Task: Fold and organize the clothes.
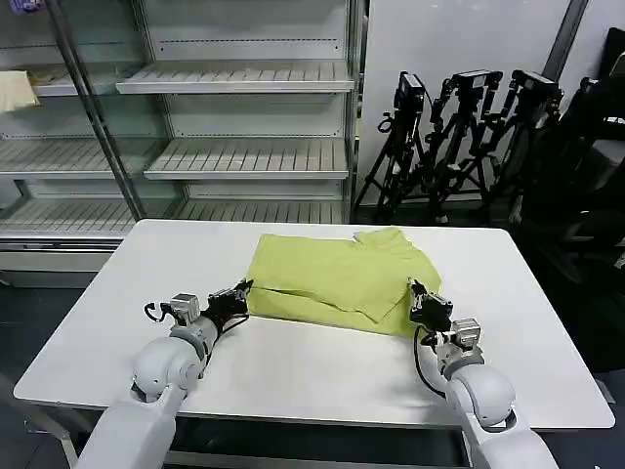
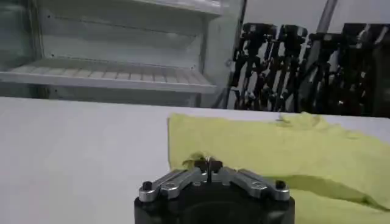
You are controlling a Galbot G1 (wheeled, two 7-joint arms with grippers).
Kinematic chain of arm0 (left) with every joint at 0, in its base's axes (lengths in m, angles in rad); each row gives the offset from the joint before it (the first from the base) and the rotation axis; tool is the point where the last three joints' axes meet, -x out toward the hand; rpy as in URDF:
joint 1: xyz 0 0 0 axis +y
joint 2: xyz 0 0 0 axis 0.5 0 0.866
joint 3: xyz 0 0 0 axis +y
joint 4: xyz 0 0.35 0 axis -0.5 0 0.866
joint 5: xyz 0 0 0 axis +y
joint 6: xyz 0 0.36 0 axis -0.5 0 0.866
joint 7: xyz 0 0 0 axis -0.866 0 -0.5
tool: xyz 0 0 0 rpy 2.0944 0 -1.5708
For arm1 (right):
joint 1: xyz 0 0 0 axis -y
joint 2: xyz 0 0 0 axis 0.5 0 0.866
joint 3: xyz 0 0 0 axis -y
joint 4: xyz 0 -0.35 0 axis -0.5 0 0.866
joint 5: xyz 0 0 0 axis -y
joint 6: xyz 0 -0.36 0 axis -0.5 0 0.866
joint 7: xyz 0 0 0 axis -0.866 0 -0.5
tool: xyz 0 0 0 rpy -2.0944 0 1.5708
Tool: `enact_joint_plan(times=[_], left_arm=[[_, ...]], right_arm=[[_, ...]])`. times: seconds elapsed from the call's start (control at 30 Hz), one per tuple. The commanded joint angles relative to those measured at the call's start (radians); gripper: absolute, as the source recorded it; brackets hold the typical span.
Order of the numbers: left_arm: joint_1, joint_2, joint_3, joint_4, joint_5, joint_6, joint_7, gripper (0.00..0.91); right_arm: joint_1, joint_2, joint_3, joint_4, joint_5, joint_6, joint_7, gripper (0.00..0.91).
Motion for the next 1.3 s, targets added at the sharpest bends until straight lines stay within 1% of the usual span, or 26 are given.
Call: enact_joint_plan(times=[0.03, 0.27, 0.3, 0.33, 0.37, 0.47, 0.57, 0.67, 0.73, 0.8, 0.83, 0.9, 0.97, 1.1, 1.17, 1.27, 1.3], left_arm=[[-0.023, -0.007, 0.002, 0.043, 0.000, -0.007, 0.002, 0.020], [-0.045, -0.007, 0.015, 0.080, 0.014, -0.013, 0.004, 0.030], [-0.046, -0.007, 0.017, 0.082, 0.017, -0.011, 0.004, 0.343], [-0.047, -0.006, 0.020, 0.085, 0.042, -0.007, 0.004, 0.907], [-0.047, -0.006, 0.021, 0.086, 0.043, -0.008, 0.004, 0.907], [-0.046, -0.006, 0.018, 0.085, 0.045, -0.007, 0.001, 0.907], [-0.040, 0.002, 0.008, 0.073, 0.045, -0.007, 0.001, 0.907], [-0.020, 0.030, -0.004, 0.027, 0.044, -0.007, 0.003, 0.907], [-0.001, 0.055, -0.012, -0.014, 0.043, -0.017, 0.003, 0.907], [0.027, 0.075, -0.021, -0.062, 0.035, -0.011, 0.002, 0.907], [0.041, 0.088, -0.027, -0.073, 0.032, -0.005, 0.002, 0.907], [0.068, 0.104, -0.028, -0.106, 0.023, 0.011, 0.002, 0.907], [0.107, 0.120, -0.017, -0.119, 0.031, 0.014, 0.002, 0.907], [0.118, 0.111, 0.006, -0.092, 0.050, 0.014, 0.009, 0.907], [0.106, 0.103, 0.015, -0.071, 0.067, 0.015, 0.004, 0.907], [0.087, 0.095, 0.030, -0.042, 0.097, 0.015, -0.005, 0.907], [0.083, 0.094, 0.034, -0.033, 0.100, 0.016, -0.014, 0.907]], right_arm=[[0.025, 0.002, -0.005, -0.035, -0.006, 0.002, -0.004, 0.000], [0.044, 0.009, -0.004, -0.065, -0.012, 0.002, -0.004, 0.000], [0.049, 0.009, -0.004, -0.070, -0.014, -0.001, -0.001, 0.000], [0.055, 0.009, -0.006, -0.076, -0.018, -0.016, -0.002, 0.343], [0.059, 0.007, -0.008, -0.083, -0.019, -0.017, -0.010, 0.907], [0.073, 0.007, -0.010, -0.102, -0.017, -0.011, -0.011, 0.907], [0.085, 0.006, 0.003, -0.109, -0.010, -0.015, 0.008, 0.907], [0.074, -0.007, 0.027, -0.080, 0.009, -0.036, 0.029, 0.907], [0.025, -0.028, 0.056, -0.013, 0.037, -0.075, 0.048, 0.907], [-0.014, -0.053, 0.072, 0.040, 0.052, -0.102, 0.053, 0.907], [-0.082, -0.076, 0.080, 0.086, 0.063, -0.123, 0.054, 0.907], [-0.128, -0.093, 0.089, 0.123, 0.063, -0.135, 0.052, 0.907], [-0.210, -0.106, 0.117, 0.185, 0.086, -0.149, 0.052, 0.907], [-0.305, -0.090, 0.155, 0.246, 0.153, -0.196, 0.082, 0.907], [-0.340, -0.086, 0.165, 0.266, 0.152, -0.200, 0.072, 0.907], [-0.358, -0.087, 0.167, 0.252, 0.155, -0.201, 0.062, 0.907], [-0.358, -0.087, 0.166, 0.245, 0.159, -0.201, 0.063, 0.423]])
